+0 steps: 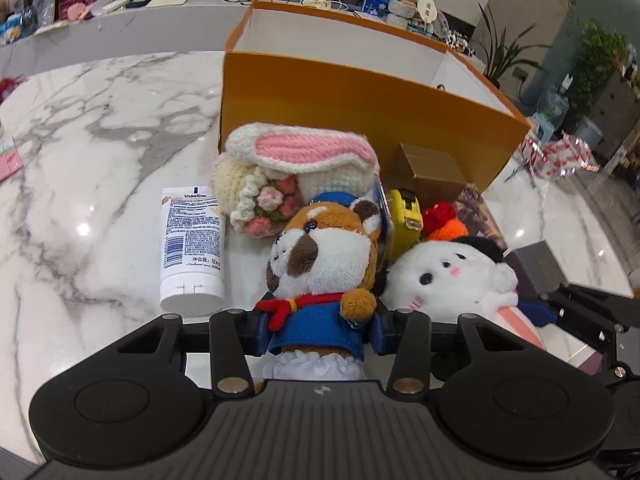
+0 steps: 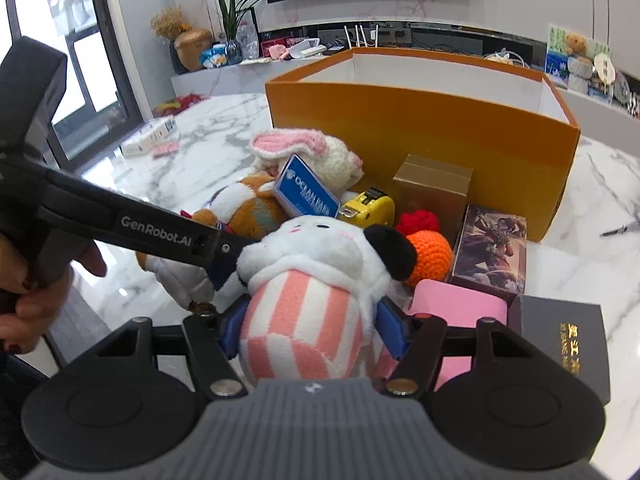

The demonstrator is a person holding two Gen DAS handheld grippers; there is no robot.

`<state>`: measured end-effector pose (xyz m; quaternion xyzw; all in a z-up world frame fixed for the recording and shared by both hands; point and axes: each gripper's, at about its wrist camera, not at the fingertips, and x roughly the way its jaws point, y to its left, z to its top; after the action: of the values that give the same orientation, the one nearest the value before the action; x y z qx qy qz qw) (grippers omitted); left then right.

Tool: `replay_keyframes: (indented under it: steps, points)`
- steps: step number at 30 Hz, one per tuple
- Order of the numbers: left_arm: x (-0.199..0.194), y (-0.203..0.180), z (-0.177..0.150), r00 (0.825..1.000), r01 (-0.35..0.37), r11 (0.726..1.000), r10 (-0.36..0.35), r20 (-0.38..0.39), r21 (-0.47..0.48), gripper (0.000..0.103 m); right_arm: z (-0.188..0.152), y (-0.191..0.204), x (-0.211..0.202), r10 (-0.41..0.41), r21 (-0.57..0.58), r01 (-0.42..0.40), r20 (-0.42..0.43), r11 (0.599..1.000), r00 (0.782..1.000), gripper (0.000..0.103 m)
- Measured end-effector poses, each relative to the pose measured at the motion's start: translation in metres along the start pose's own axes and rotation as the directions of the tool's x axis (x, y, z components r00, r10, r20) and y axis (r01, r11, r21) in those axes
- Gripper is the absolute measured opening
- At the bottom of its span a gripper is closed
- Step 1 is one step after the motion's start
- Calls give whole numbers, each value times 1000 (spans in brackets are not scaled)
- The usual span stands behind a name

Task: Organize objects
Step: 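Lift both plushes and carry them over the orange box with both grippers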

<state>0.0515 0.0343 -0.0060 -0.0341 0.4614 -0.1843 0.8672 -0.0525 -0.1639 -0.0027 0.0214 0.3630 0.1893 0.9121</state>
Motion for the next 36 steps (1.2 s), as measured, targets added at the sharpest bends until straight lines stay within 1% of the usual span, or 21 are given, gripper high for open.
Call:
replay_keyframes:
  steps: [5, 8, 9, 10, 11, 13, 18, 23, 27, 31, 36]
  points:
    - [-2, -2, 1, 1000, 17, 1000, -17, 10, 2, 52, 0, -2, -6, 1, 19, -1, 10, 1000, 1000, 66]
    - [-3, 5, 2, 999, 52, 997, -52, 10, -55, 50, -1, -9, -8, 8, 69, -9, 7, 998, 1000, 66]
    - [-4, 8, 3, 999, 38, 997, -37, 16, -67, 49, -1, -12, -8, -15, 77, 15, 5, 997, 1000, 66]
    - [-4, 10, 3, 1000, 8, 998, -7, 19, -70, 49, -2, -13, -9, -38, 78, 38, 7, 996, 999, 66]
    - [-4, 12, 4, 1000, -15, 997, 16, 18, -70, 48, -2, -16, -10, -43, 86, 42, 11, 995, 999, 66]
    - [-2, 15, 4, 1000, -21, 996, 22, 8, -82, 48, -1, -19, -13, -24, 110, 22, 23, 994, 999, 66]
    - [-3, 7, 2, 1000, -15, 999, 15, 2, -38, 47, 1, -17, -14, -42, 90, 39, 31, 995, 999, 66]
    - [-18, 0, -7, 1000, -24, 1000, 24, -9, 0, 46, 5, -19, -24, -77, 106, 73, 41, 992, 996, 66]
    - [-39, -3, -9, 999, -23, 1000, 22, 41, 16, 46, 6, -21, -31, -89, 119, 83, 52, 990, 995, 66]
    - [-60, 1, -3, 994, -4, 1000, 6, 112, -17, 46, 9, -20, -39, -91, 124, 82, 68, 989, 994, 66]
    - [-75, 3, 4, 984, -18, 999, 26, 174, -44, 46, 15, -18, -52, -99, 126, 86, 101, 988, 990, 66]
